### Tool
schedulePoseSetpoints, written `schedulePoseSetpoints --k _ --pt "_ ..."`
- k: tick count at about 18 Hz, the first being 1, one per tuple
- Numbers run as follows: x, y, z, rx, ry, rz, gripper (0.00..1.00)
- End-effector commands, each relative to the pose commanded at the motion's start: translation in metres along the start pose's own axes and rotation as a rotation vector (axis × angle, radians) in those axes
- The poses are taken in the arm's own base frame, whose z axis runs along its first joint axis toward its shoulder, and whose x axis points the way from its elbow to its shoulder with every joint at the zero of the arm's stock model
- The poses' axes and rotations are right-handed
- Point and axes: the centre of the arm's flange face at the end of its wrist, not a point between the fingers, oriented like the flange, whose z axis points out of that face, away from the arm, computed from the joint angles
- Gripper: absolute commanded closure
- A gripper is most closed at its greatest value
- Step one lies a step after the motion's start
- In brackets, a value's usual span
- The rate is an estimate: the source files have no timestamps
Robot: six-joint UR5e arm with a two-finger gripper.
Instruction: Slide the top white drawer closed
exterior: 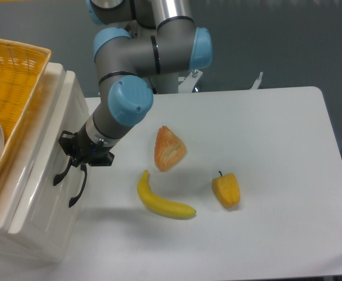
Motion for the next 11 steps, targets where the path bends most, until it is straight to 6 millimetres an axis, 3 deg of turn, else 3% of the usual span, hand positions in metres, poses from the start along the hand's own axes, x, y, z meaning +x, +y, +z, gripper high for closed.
schedulePoseSetpoints --k 5,8,11 --pt "-0.001 -0.001 0.003 -0.001 0.000 0.003 0.81" --pt "-0.011 -0.002 0.002 0.003 -0.006 0.002 0.59" --pt "-0.037 0.000 -0.018 0.027 -0.049 -0.012 0.15"
